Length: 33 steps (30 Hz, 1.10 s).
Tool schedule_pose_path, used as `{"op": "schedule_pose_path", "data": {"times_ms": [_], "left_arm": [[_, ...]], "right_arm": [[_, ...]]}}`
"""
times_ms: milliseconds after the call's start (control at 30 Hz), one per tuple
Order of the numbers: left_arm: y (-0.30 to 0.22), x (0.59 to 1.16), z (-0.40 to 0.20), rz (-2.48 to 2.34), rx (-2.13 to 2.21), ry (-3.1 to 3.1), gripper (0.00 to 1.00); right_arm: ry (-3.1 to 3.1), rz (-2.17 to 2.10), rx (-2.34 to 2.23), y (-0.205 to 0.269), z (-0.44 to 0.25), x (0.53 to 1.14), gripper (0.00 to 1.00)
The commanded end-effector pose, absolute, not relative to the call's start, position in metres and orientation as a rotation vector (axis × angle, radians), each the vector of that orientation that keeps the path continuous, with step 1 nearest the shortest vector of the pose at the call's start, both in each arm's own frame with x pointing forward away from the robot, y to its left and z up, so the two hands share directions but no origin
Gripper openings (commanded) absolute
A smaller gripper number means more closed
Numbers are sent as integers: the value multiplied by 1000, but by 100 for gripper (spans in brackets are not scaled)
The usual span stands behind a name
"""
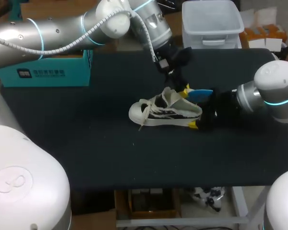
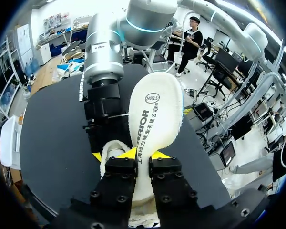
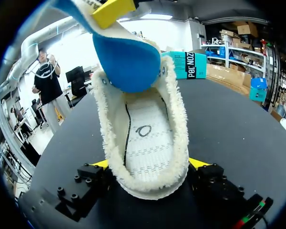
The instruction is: Open the shoe tongue, take the insole out of the shoe, put the insole back into the shoe, and pack the shoe into the shoebox
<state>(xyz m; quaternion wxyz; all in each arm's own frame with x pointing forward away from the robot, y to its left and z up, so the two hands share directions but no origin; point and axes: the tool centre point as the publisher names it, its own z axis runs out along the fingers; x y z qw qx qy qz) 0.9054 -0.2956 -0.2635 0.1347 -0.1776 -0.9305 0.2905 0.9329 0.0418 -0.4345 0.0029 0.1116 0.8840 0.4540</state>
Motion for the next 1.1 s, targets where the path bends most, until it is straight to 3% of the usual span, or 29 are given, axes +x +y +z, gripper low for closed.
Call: {"op": "schedule_pose_path", "data": {"times_ms": [33,67,133,167,667,1100], "left_arm": [[-287,904,-249,885,-550,-2623,0],[-286,904,-244,896,-562,-2585,0],[-284,902,-236,924,-583,-2526,0],[-283,901,-232,934,-592,-2489,0],[-260,886,-189,1082,-749,-2169,0],[-222,883,-164,1190,-775,-2147,0]], "right_arm": [[2775,1430,349,37,-444,929,0],[2778,1430,344,36,-442,928,0],[2792,1422,346,33,-440,928,47],[2795,1421,344,31,-438,927,100],[2952,1135,349,-8,-373,918,100],[3063,913,292,5,-334,941,100]]}}
